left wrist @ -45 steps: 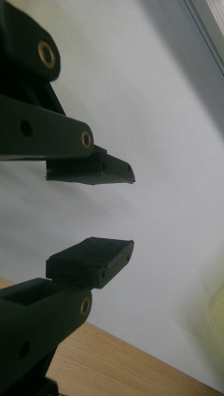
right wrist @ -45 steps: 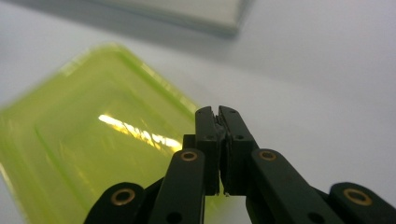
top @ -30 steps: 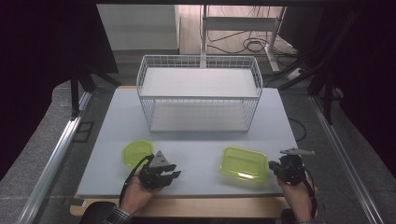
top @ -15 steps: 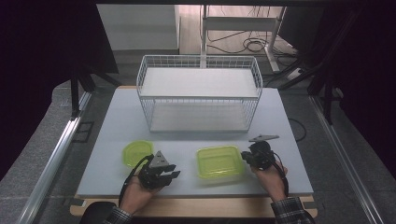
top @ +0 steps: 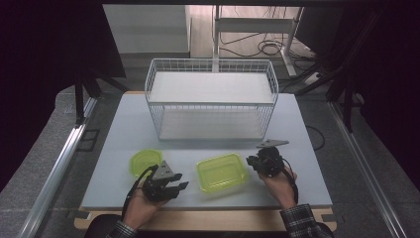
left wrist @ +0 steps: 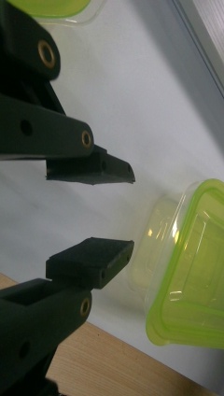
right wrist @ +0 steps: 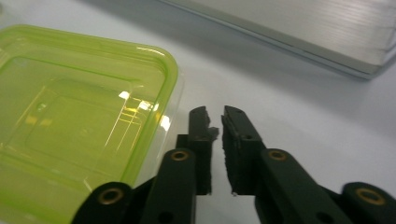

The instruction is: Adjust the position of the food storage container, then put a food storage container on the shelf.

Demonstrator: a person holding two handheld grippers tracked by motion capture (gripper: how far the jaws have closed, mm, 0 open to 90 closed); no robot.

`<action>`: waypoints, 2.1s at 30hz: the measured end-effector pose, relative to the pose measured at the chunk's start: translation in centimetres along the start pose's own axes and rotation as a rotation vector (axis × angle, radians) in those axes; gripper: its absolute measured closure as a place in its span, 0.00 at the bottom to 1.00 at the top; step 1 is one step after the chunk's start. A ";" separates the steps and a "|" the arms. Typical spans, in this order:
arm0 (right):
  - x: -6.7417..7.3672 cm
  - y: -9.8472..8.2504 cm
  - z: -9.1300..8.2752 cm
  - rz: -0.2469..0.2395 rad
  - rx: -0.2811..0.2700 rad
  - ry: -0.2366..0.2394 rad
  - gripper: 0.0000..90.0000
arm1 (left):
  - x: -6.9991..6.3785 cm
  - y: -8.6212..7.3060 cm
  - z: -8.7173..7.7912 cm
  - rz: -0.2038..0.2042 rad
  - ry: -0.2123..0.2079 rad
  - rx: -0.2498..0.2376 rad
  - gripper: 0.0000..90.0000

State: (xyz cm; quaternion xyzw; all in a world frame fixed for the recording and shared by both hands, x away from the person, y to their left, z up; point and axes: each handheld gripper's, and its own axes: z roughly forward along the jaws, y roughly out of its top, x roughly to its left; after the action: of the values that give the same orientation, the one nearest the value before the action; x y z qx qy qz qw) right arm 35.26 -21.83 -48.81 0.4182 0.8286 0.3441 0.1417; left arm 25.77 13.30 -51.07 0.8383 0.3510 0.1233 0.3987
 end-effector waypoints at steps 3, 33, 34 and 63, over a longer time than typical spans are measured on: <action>-0.2 -0.4 -0.8 -0.004 -0.014 0.006 0.76 | -0.2 0.0 0.0 0.000 0.002 -0.006 0.58; -0.6 -1.6 -1.3 0.045 -0.054 0.122 0.06 | -0.6 -0.5 0.6 0.057 0.024 0.000 0.08; -0.5 -1.6 -1.2 0.046 -0.050 0.127 0.06 | -0.6 -0.5 0.6 0.061 0.026 0.001 0.08; -2.1 0.5 2.3 0.313 0.085 0.392 0.69 | -0.8 -0.5 0.9 0.095 0.036 0.029 0.10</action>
State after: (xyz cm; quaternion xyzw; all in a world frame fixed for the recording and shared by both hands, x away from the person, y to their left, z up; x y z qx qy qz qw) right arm 38.01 -22.24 -50.23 0.4723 0.7792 0.4012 -0.0943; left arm 25.37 12.42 -51.98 0.8574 0.3195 0.1521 0.3738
